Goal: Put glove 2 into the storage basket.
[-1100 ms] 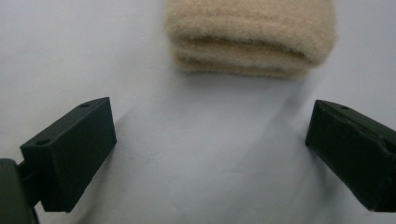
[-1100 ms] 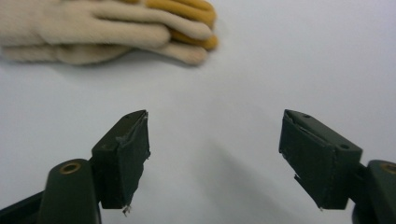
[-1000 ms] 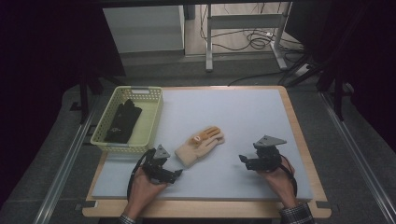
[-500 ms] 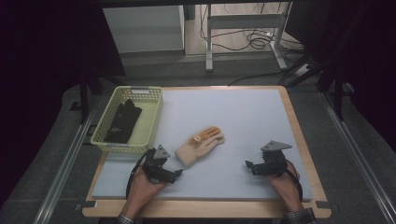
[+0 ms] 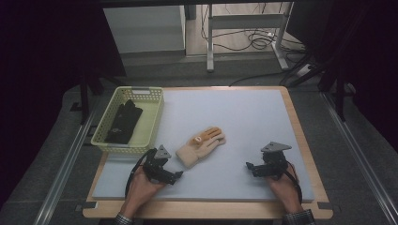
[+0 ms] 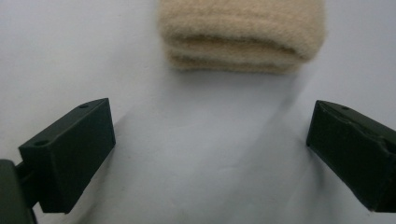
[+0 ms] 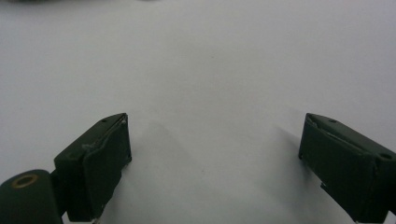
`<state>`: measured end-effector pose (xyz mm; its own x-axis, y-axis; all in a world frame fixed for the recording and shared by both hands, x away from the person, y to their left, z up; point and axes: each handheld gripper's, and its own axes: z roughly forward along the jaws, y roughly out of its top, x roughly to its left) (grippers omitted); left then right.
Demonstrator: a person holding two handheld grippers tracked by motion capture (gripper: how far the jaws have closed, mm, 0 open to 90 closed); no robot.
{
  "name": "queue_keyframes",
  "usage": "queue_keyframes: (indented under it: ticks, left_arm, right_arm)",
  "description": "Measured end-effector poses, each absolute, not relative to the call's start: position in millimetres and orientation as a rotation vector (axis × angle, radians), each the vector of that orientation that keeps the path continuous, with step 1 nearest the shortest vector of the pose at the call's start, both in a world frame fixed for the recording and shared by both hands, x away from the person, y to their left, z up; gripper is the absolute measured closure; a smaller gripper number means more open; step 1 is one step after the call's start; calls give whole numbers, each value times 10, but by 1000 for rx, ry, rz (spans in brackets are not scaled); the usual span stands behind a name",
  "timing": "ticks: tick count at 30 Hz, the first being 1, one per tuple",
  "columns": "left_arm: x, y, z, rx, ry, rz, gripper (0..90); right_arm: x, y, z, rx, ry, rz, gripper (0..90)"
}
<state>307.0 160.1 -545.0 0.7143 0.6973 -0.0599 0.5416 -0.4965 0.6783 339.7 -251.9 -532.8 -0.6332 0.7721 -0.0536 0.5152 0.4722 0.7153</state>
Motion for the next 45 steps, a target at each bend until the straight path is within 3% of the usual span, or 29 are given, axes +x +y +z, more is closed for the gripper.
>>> queue_keyframes:
  ticks: [30, 45]
  left_arm:
    - [3481, 1140, -4996, 2323, 836, 244, 0]
    - [3841, 785, -5114, 2457, 769, 195, 0]
  right_arm:
    - [3393, -2518, -5328, 1082, 2354, 959, 88]
    - [3395, -2518, -5328, 1083, 2354, 959, 88]
